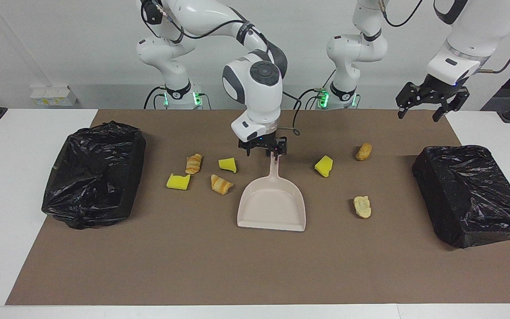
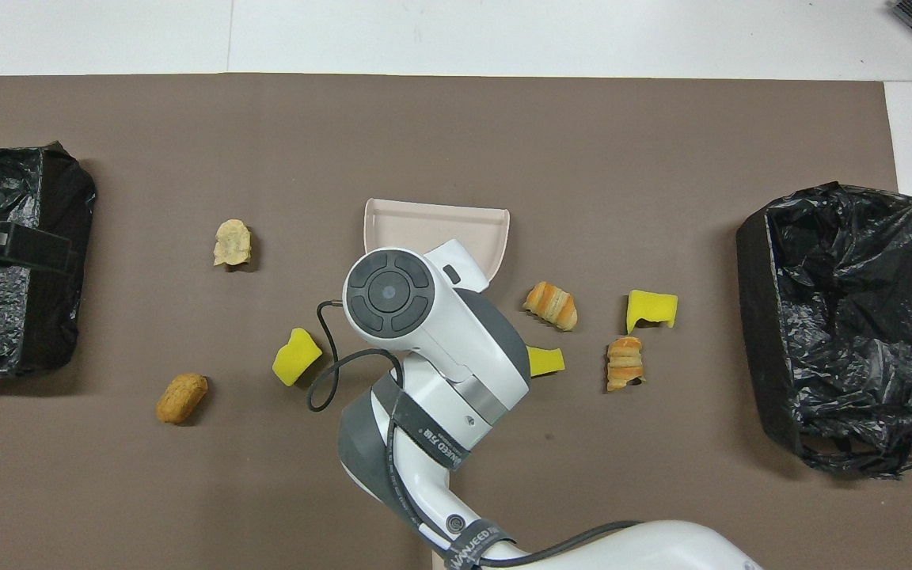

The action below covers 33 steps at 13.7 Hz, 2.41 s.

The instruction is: Sweep and dump trash in bin

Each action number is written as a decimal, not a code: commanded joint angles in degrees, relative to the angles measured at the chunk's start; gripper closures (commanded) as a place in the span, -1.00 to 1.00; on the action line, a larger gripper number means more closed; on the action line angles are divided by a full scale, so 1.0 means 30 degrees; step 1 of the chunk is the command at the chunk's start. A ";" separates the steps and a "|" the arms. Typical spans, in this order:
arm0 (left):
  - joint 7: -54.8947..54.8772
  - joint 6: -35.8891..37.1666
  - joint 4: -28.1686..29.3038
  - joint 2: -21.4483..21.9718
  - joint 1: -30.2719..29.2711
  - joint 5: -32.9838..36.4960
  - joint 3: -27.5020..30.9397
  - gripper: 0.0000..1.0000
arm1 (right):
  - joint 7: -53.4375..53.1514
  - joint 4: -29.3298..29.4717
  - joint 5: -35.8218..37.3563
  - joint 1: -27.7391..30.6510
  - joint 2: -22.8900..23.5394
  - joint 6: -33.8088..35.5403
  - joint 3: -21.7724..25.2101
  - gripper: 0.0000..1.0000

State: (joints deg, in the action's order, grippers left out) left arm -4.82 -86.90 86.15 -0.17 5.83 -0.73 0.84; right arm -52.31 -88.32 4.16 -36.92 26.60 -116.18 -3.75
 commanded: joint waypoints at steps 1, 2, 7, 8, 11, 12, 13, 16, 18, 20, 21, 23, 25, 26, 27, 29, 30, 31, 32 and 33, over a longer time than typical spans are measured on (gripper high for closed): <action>0.0171 -0.0185 0.0286 0.0292 0.0223 -0.0139 0.0247 -1.00 | 0.0442 -0.0848 0.0429 0.0179 -0.0047 -0.0591 -0.0011 -1.00; 0.0171 -0.0184 0.0315 0.0292 0.0223 -0.0139 0.0247 -1.00 | 0.0794 -0.1317 0.0400 0.0179 -0.0222 -0.0649 -0.0011 -0.90; 0.0142 -0.0272 0.0315 0.0292 -0.0099 -0.0080 0.0276 -1.00 | 0.1553 -0.2754 0.0049 0.0179 -0.0867 -0.1148 -0.0128 -0.28; 0.0113 -0.0272 0.0286 0.0292 -0.0099 -0.0080 0.0276 -1.00 | 0.2168 -0.3106 0.0049 0.0208 -0.1043 -0.1206 -0.0128 -0.12; -0.0004 -0.0389 0.0286 0.0292 -0.0099 -0.0051 0.0276 -1.00 | 0.2671 -0.3726 0.0164 0.0179 -0.1396 -0.1590 -0.0157 0.93; -0.0034 -0.0389 0.0286 0.0292 -0.0099 -0.0022 0.0276 -1.00 | 0.2817 -0.3406 0.0369 0.0033 -0.1309 -0.1500 -0.0157 1.00; -0.0005 -0.0389 0.0286 0.0292 -0.0099 -0.0022 0.0276 -1.00 | 0.2906 -0.3199 0.0429 -0.0113 -0.1279 -0.1470 -0.0128 1.00; 0.0112 -0.0330 0.0286 0.0292 -0.0070 -0.0022 0.0247 -1.00 | 0.4774 -0.2934 0.0371 0.0177 -0.1920 -0.1500 -0.0099 1.00; 0.0141 -0.0184 0.0286 0.0292 -0.0041 -0.0022 0.0218 -1.00 | 0.9902 -0.2992 0.0197 0.1662 -0.2623 -0.1296 -0.0127 1.00; 0.0200 -0.0271 0.0286 0.0292 0.0047 -0.0022 0.0217 -1.00 | 1.6007 -0.2963 -0.0213 0.3189 -0.3267 -0.0244 -0.0128 1.00; 0.0229 -0.0301 0.0315 0.0292 0.0105 -0.0051 0.0217 -1.00 | 1.7714 -0.2963 -0.0331 0.4153 -0.3503 0.0079 -0.0128 1.00; 0.0287 -0.0243 0.0373 0.0321 0.0223 -0.0109 0.0013 -1.00 | 2.1695 -0.2963 -0.0391 0.5271 -0.3826 0.0899 -0.0099 1.00; 0.0288 -0.0271 0.0984 0.0669 0.0572 -0.0256 -0.0134 -1.00 | 2.5708 -0.2963 -0.0362 0.6618 -0.3974 0.1836 -0.0098 1.00; 0.0317 -0.0359 0.2033 0.1166 0.1242 -0.0256 -0.0192 -1.00 | 2.8020 -0.2963 -0.0362 0.7204 -0.3945 0.2131 -0.0098 1.00; 0.0317 -0.0592 0.3117 0.1809 0.2089 -0.0256 -0.0193 -1.00 | 3.0131 -0.3050 -0.0333 0.7790 -0.3945 0.2279 -0.0069 1.00; 0.1450 -0.1469 0.5663 0.2952 0.4284 -0.0314 -0.0222 -1.00 | 3.3507 -0.3139 -0.0158 0.8700 -0.3974 0.2863 -0.0069 1.00; 0.2881 -0.2053 0.7127 0.3567 0.5513 -0.0402 -0.0222 -1.00 | 3.4943 -0.3197 0.0018 0.8965 -0.3974 0.2924 -0.0040 1.00; 0.4114 -0.3103 0.8766 0.4327 0.6657 -0.0461 -0.0222 -1.00 | 3.6292 -0.3719 0.0222 0.9026 -0.4264 0.2867 -0.0011 1.00; 0.5170 -0.4129 1.0203 0.5060 0.7770 -0.0461 -0.0222 -1.00 | 3.7349 -0.4479 0.0949 0.9026 -0.4644 0.2634 -0.0011 1.00; 0.6283 -0.4574 1.1175 0.5386 0.8826 -0.0490 -0.0222 -1.00 | 3.8172 -0.5095 0.1856 0.9026 -0.5025 0.2545 -0.0040 1.00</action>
State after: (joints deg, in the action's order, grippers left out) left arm 9.13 -95.33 109.14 9.44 26.98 -1.78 -1.07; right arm 57.15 -98.42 6.06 -10.05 15.32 -107.75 -3.13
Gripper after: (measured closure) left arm 0.000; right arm 0.687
